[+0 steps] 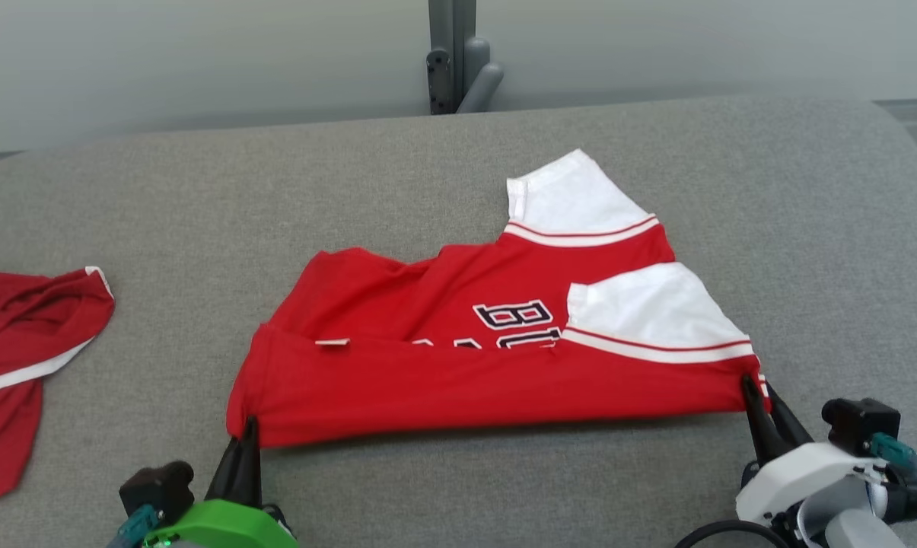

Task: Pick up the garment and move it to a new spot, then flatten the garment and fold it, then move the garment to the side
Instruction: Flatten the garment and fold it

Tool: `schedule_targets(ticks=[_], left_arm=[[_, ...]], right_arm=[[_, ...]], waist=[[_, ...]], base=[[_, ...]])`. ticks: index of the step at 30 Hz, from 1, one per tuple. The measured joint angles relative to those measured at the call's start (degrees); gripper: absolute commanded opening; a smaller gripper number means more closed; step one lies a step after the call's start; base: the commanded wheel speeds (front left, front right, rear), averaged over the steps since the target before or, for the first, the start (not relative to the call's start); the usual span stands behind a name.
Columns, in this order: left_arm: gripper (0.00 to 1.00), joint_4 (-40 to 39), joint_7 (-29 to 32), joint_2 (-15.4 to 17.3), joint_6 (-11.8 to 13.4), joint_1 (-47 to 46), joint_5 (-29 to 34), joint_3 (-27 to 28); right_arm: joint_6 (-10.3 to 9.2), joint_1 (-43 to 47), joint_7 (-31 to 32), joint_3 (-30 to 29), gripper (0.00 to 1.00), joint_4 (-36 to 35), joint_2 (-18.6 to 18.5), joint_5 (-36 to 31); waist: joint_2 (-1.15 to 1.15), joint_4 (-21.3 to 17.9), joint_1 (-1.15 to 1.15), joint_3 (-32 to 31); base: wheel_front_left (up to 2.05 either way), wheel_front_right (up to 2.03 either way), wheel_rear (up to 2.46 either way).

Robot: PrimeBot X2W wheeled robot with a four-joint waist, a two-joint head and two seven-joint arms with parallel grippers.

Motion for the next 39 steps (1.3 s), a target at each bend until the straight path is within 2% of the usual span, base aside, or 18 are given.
schedule_targets(ticks=[6,11,12,13,14,22,28,31,39], left_arm=[[0.0,1.42,0.01,-0.23,-0.08,5.72,0.25,1.57],[0.0,2.18,0.01,-0.3,-0.08,7.43,0.98,1.75],[0.28,2.23,0.01,-0.3,-0.08,7.44,1.09,1.69],[0.89,2.23,0.01,-0.3,-0.08,7.43,1.1,1.67],[1.0,2.26,0.01,-0.3,-0.08,7.37,1.1,1.63],[1.0,-2.36,0.0,-0.24,-0.07,1.88,4.38,4.95],[1.0,-2.02,0.0,0.87,-0.07,-5.97,6.83,3.6],[1.0,0.22,-0.01,1.92,-0.07,-11.18,7.53,1.54],[1.0,13.36,0.01,4.11,-0.08,-22.04,4.89,-6.14]], right_arm=[[0.0,6.31,0.0,1.66,0.0,0.75,-0.48,2.11],[0.0,9.39,0.0,3.31,0.0,0.87,-0.91,3.04],[0.0,9.42,0.0,3.32,0.0,0.85,-0.93,3.04],[0.0,9.33,0.0,3.05,0.34,0.71,-0.92,3.04],[0.0,9.23,0.0,2.72,1.0,0.58,-0.92,3.02],[-0.01,4.5,0.0,-2.8,1.0,-4.52,-1.04,-0.1],[-0.01,-0.54,0.0,-2.37,1.0,-7.12,-0.4,-2.02],[-0.01,-3.2,0.0,-0.58,1.0,-7.94,0.0,-2.32],[-0.01,-7.82,0.0,3.12,1.0,-9.24,0.44,-2.1]], waist=[[-0.01,-0.05,0.0,-4.15],[-0.01,-0.01,0.0,-4.39],[0.0,-0.01,0.0,-4.08],[0.0,-0.02,0.0,-3.75],[0.0,-0.04,0.0,-3.42],[0.0,0.13,0.0,0.04],[0.0,0.32,0.0,3.26],[0.0,0.21,0.0,5.23],[0.0,-1.38,0.0,9.24]], base=[[0.0,0.0,0.0],[0.0,0.0,0.0],[0.0,0.0,0.0],[0.0,0.0,0.0],[0.0,0.0,0.0],[0.0,0.0,0.0],[0.0,0.0,0.0],[0.0,0.0,0.0],[0.0,0.0,0.0]])
